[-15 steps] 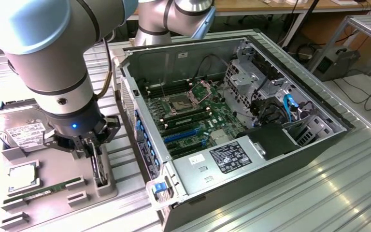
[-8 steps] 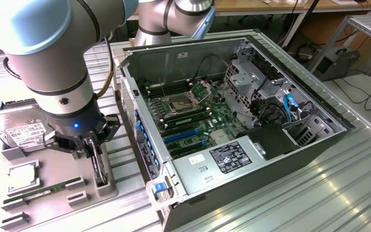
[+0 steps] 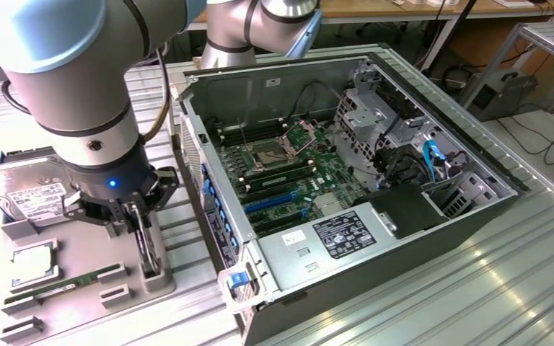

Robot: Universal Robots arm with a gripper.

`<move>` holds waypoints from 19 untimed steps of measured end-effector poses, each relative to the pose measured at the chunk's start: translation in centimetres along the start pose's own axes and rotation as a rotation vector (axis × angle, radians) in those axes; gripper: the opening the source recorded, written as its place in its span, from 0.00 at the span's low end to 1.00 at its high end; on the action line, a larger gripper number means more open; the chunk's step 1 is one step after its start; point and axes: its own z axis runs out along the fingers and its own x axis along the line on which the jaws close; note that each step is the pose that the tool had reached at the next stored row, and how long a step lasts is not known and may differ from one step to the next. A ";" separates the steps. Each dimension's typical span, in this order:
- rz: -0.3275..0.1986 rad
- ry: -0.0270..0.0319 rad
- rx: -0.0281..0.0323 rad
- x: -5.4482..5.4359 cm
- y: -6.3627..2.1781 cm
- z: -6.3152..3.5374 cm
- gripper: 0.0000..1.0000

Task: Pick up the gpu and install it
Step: 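Pick up the gpu and move the gpu toward the slot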

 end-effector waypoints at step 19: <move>-0.008 0.0267 -0.0013 -1.0 -0.05 -4.49 0.26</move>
